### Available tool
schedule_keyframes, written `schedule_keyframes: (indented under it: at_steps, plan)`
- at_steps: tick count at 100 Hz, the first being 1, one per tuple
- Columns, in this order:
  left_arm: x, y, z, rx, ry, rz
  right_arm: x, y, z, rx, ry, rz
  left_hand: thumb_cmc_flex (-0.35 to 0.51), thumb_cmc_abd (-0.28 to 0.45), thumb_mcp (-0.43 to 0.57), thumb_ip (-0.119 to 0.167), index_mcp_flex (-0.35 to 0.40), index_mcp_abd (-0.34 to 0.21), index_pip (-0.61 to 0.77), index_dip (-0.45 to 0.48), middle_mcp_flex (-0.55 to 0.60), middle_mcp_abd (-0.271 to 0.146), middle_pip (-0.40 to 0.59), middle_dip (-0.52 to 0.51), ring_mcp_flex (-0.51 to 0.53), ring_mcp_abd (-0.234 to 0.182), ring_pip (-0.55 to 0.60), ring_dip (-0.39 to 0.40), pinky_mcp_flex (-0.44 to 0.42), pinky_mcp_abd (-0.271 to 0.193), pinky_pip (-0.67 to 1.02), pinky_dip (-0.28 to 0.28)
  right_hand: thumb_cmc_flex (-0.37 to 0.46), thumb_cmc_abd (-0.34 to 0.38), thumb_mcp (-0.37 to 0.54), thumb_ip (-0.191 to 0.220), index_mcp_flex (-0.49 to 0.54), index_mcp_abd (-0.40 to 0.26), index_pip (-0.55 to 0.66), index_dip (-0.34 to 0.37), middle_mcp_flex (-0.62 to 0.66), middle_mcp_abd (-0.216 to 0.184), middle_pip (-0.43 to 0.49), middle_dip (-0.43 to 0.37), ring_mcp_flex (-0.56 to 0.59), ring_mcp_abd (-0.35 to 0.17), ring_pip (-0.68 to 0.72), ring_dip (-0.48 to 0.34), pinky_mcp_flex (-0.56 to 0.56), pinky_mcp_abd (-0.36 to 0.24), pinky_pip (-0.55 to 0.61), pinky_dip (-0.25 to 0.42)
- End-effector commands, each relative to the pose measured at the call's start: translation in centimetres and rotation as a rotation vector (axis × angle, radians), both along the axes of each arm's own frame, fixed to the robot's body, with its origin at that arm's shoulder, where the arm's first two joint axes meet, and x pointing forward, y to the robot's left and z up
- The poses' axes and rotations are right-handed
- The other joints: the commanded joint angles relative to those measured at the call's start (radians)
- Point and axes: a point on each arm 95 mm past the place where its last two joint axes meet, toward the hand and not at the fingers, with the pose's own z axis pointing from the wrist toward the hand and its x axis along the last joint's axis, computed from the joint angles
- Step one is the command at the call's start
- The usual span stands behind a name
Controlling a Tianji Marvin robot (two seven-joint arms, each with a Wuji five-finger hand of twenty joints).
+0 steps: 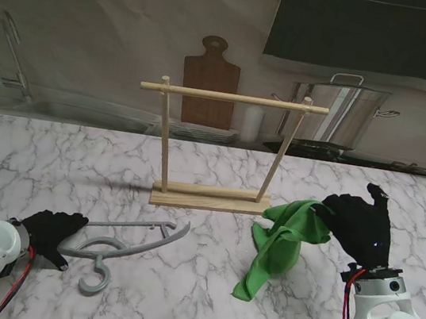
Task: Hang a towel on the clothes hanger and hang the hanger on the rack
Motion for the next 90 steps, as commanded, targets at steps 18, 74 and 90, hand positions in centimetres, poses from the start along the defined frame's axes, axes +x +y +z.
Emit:
schedule_keyframes:
  at_steps: [18,74,90]
  plan:
    - [-0.6,0.3,-1.9,-0.025,0.056,0.038,-0.2,-0.1,-0.2,0.005,0.001,-0.005,0.313,0.176,0.581,0.112,0.144,-0.16,0.101,0.069,0.131,-0.094,0.07,0.05,0.088,-0.034,0.033,0.02,-0.024,-0.039,-0.82,-0.008,0.068,0.028,0.044,0.038,0.027,-0.044,0.004,-0.006,0.01,0.029,-0.009,0.008,0.022,-0.036,-0.015,0.013,-0.026,0.034,-0.025,-0.02]
    - [-0.3,-0.4,-1.2,-0.193,-0.122,0.023,-0.2,-0.2,-0.2,0.01,-0.002,0.0,0.313,0.118,0.805,0.035,0.579,-0.245,0.495,0.343,0.641,-0.054,0.284,0.266,0.461,0.084,0.22,0.272,0.153,0.088,-0.446,0.009,0.068,0.026,0.045,0.039,0.03,-0.043,0.005,-0.008,0.016,0.03,-0.008,0.007,0.029,-0.033,-0.012,0.015,-0.024,0.036,-0.024,-0.025]
    - [-0.2,-0.8,-0.5,-0.229,-0.182,0.013,-0.3,-0.3,0.0,0.007,-0.006,0.004,0.313,0.173,0.782,0.065,0.532,-0.238,0.766,0.546,0.673,-0.024,0.461,0.471,0.473,0.156,0.397,0.553,0.152,0.168,-0.286,0.26,0.067,0.026,0.045,0.039,0.031,-0.042,0.004,-0.008,0.02,0.028,-0.008,0.007,0.033,-0.032,-0.01,0.016,-0.025,0.038,-0.025,-0.026]
